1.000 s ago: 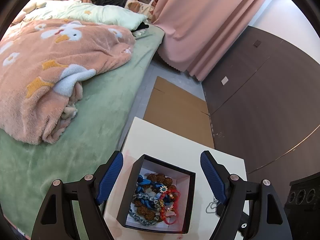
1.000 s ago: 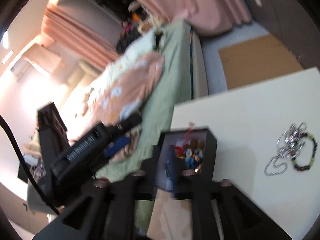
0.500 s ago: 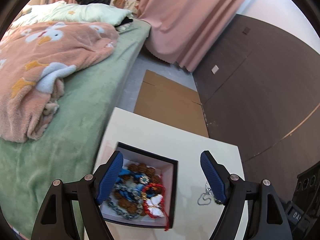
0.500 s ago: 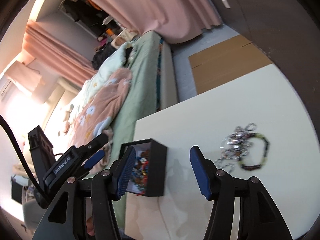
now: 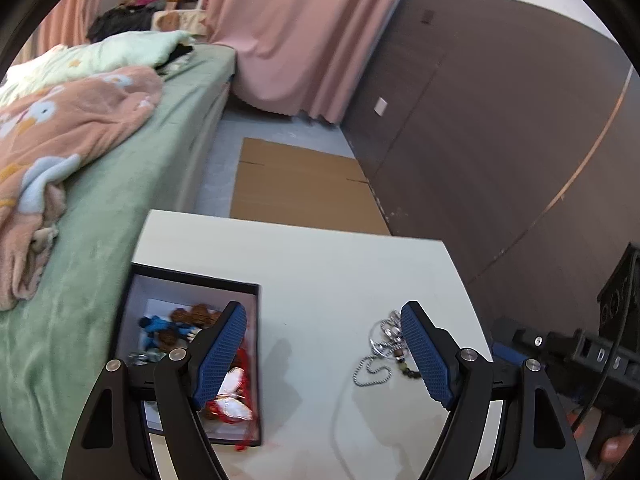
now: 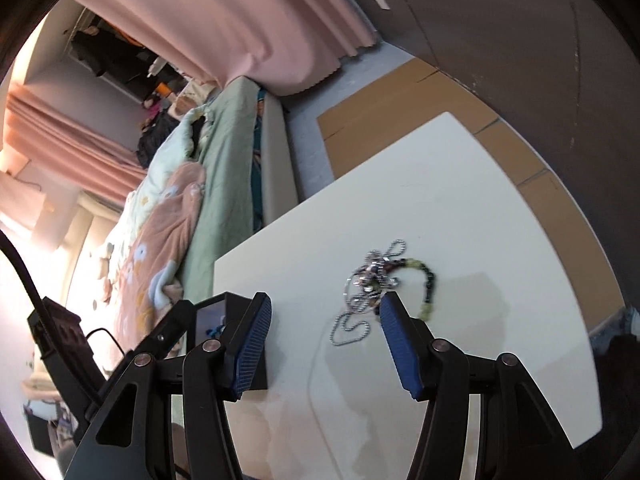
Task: Organize jewelry
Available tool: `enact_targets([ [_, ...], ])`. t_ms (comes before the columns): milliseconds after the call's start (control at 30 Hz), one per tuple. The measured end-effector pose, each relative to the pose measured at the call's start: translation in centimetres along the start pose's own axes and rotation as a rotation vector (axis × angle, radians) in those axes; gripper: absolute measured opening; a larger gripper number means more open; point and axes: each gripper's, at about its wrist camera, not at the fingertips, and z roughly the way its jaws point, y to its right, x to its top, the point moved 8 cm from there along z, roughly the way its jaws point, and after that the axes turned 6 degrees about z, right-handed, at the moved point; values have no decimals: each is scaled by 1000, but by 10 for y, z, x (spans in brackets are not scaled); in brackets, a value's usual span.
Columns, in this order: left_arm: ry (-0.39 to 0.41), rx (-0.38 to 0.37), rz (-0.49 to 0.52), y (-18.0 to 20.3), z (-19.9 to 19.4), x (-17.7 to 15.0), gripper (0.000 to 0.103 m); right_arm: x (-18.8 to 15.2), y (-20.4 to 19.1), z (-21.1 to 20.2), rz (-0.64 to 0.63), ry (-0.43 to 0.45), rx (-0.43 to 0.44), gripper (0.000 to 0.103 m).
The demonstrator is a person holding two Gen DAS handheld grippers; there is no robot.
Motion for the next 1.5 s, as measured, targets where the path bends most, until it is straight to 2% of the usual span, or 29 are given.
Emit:
enact_targets([
  [400, -66, -37, 77, 36, 28, -22, 80, 8, 32, -13, 59, 3, -48, 57],
  [867, -158, -66, 155, 69, 73, -45, 79, 18, 59, -8, 134, -23, -93, 57],
  [1033, -176, -71, 202, 79, 86, -52, 58, 24, 65, -6, 149, -26, -106, 57],
  [1133, -181, -82, 236, 86, 92, -56, 52, 27, 66, -5, 154, -28, -106, 57],
  [1267, -205, -87, 279, 93, 102, -63, 51, 32, 68, -3, 166, -34, -108, 57],
  [1400, -195, -54, 338, 96, 103, -65, 49, 32, 69, 1, 167, -46, -114, 57],
  [1467, -198, -41, 354, 95, 104, -66, 32, 32, 70, 1, 163, -52, -114, 57],
  [1500, -205, -37, 365, 94, 104, -67, 29, 31, 70, 1, 160, -53, -115, 57],
])
